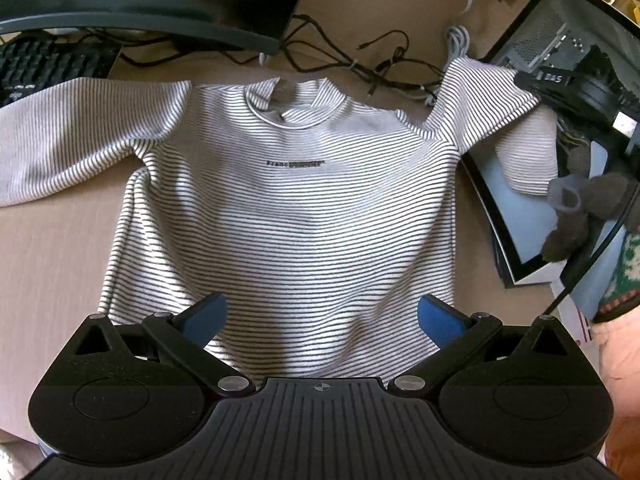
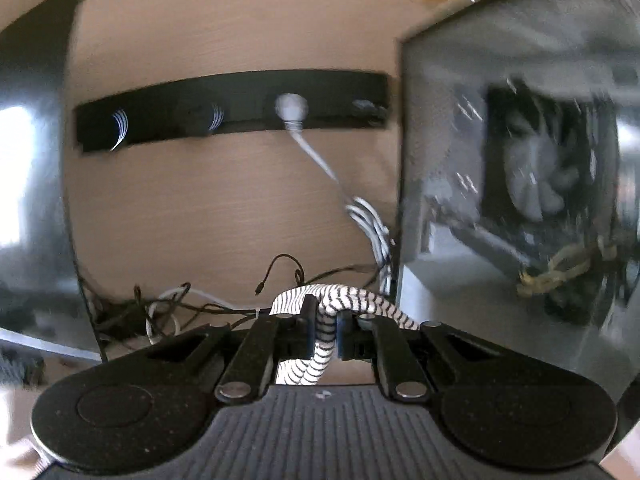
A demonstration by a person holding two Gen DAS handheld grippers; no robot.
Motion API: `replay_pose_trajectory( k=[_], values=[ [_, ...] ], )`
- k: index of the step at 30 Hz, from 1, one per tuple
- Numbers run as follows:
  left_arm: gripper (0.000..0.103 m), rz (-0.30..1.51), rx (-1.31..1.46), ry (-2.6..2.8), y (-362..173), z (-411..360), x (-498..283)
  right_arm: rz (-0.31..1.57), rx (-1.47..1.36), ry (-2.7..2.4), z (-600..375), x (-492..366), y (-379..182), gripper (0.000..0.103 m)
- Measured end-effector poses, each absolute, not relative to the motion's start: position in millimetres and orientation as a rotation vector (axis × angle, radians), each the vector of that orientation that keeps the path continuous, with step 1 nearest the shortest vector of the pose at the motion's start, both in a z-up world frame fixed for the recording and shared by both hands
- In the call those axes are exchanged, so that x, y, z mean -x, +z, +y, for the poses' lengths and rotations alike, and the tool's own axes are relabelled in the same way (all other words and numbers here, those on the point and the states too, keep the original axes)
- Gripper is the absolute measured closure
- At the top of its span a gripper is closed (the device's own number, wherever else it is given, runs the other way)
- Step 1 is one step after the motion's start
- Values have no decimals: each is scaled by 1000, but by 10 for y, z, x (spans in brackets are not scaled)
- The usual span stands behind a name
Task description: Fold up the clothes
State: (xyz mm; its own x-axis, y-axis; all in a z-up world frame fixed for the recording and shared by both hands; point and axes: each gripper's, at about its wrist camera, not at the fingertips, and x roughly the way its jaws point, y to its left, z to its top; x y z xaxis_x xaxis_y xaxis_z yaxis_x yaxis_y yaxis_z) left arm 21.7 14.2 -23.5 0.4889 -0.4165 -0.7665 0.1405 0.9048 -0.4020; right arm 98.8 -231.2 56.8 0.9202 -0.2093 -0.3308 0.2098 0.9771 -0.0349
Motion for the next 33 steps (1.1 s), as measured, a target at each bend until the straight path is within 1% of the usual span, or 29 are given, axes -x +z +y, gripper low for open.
replay_pose_trajectory(
  k=[1,2,4,7,9,10,11,13,16,18,21,23,24,27,29,31,33],
  values=[
    [0,1007,304,-344,-233,151,-209,329,56,-200,-2215,-972,554,94],
    [0,1009,305,-342,-235,157,-204,330,113,-158,-2102,-970,529,90],
    [0,1011,307,-339,-239,166,-194,423,192,34,-1863,-1012,454,89],
    [0,1016,310,-332,-248,190,-177,524,216,262,-1607,-932,321,88],
    [0,1019,316,-319,-260,221,-168,554,241,308,-1528,-881,259,83],
    [0,1020,321,-313,-265,235,-162,576,213,309,-1555,-894,248,78],
    [0,1021,326,-307,-269,250,-156,601,181,308,-1585,-908,239,71],
    [0,1021,336,-298,-275,278,-144,682,49,286,-1741,-964,220,66],
    [0,1022,349,-285,-285,328,-127,784,-210,229,-2072,-969,154,55],
    [0,1026,354,-273,-301,360,-124,834,-417,164,-2362,-968,71,55],
    [0,1034,365,-255,-325,398,-116,856,-694,86,-2735,-987,-38,55],
    [0,1038,364,-250,-333,405,-110,879,-819,-21,-2898,-987,-142,55],
    [0,1039,364,-248,-334,406,-105,888,-831,-72,-2934,-982,-180,55],
    [0,1044,365,-242,-347,423,-94,862,-672,-120,-2868,-978,-222,54],
    [0,1054,368,-239,-363,424,-95,878,-620,-99,-2815,-995,-322,46],
    [0,1061,370,-242,-374,418,-97,912,-607,-69,-2778,-1013,-452,46],
    [0,1065,361,-250,-372,393,-108,942,-596,-38,-2743,-1029,-569,70]
  ],
)
